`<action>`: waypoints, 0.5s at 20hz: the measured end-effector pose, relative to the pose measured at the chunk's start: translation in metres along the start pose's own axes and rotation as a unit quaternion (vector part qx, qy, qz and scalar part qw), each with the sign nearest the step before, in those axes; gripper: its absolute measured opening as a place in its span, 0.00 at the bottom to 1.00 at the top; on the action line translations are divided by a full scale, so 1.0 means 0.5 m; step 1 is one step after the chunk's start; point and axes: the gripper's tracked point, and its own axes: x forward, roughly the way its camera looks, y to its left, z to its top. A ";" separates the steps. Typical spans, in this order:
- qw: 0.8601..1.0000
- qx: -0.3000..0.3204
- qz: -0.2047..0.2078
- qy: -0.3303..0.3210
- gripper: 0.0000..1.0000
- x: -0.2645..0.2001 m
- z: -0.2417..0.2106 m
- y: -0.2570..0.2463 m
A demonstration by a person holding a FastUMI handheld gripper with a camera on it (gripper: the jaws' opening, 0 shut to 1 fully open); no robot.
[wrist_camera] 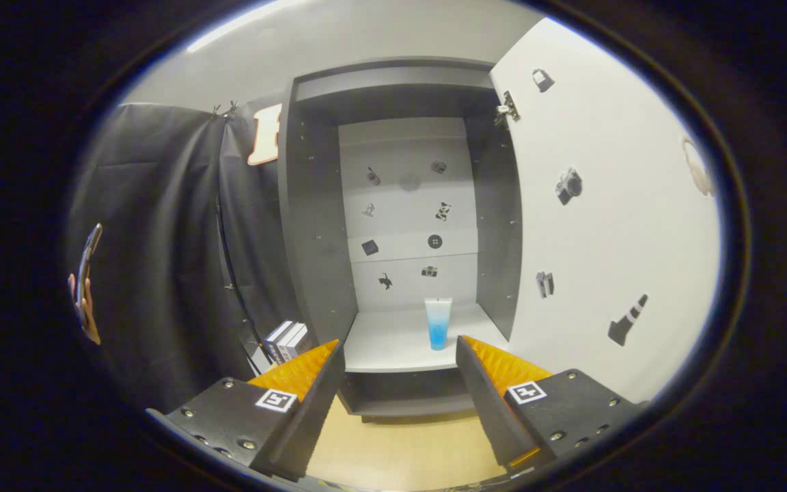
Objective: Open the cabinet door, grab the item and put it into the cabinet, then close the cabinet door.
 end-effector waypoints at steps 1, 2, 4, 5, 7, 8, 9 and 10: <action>1.000 -0.002 -0.008 -0.004 0.96 -0.015 -0.008 -0.007; 1.000 -0.005 -0.015 -0.012 0.96 -0.033 -0.016 -0.016; 0.999 -0.011 -0.038 -0.027 0.96 -0.069 -0.019 -0.040; 0.998 -0.010 -0.052 -0.038 0.96 -0.090 -0.016 -0.055; 0.995 -0.005 -0.087 -0.054 0.97 -0.131 -0.017 -0.096; 0.992 -0.005 -0.107 -0.060 0.96 -0.152 -0.019 -0.122; 0.989 -0.005 -0.130 -0.066 0.96 -0.176 -0.020 -0.148; 0.986 -0.006 -0.151 -0.070 0.97 -0.200 -0.022 -0.177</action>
